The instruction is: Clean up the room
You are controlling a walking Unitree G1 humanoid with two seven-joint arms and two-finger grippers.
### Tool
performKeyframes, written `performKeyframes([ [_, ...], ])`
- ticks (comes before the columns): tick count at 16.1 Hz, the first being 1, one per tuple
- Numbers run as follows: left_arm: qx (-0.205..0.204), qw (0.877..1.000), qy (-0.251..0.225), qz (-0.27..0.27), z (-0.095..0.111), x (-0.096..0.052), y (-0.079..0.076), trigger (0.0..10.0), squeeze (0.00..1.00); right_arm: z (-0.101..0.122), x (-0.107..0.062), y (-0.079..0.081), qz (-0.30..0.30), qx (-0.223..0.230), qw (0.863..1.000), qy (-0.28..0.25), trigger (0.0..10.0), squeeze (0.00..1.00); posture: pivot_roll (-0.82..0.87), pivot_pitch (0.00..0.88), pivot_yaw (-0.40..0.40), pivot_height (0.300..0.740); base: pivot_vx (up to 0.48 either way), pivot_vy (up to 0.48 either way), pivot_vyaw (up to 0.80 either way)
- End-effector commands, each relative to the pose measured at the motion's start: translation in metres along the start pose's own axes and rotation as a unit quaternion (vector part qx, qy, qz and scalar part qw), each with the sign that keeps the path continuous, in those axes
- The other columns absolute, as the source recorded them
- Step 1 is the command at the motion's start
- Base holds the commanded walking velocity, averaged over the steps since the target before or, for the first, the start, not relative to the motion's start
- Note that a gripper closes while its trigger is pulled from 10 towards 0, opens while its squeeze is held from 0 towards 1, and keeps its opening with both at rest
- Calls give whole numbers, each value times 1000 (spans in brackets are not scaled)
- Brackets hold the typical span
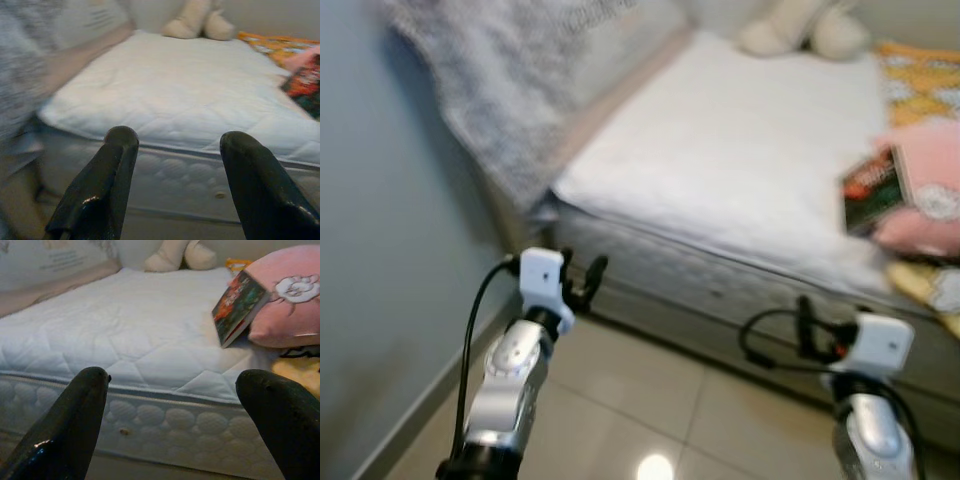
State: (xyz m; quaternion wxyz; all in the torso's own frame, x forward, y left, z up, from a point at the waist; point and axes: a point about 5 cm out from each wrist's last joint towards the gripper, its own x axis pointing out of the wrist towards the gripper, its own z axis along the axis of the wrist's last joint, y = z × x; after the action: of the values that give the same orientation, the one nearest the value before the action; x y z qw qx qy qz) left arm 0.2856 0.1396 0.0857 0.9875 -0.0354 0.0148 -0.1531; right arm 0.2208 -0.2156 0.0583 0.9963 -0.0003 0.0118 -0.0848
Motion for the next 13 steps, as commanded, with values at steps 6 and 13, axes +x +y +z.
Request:
performKeyframes([
  [6, -16, 1000, -10, -6, 3, 8, -9, 10000, 0, 14, 5, 7, 16, -24, 999, -21, 10000, 0, -150, 0, 59, 740, 0, -426, -691],
  [13, 13, 1000, 0, -4, 0, 9, -10, 10000, 1000, 12, 5, 9, 19, -28, 999, -4, 10000, 0, -139, 0, 59, 740, 92, -94, -689],
])
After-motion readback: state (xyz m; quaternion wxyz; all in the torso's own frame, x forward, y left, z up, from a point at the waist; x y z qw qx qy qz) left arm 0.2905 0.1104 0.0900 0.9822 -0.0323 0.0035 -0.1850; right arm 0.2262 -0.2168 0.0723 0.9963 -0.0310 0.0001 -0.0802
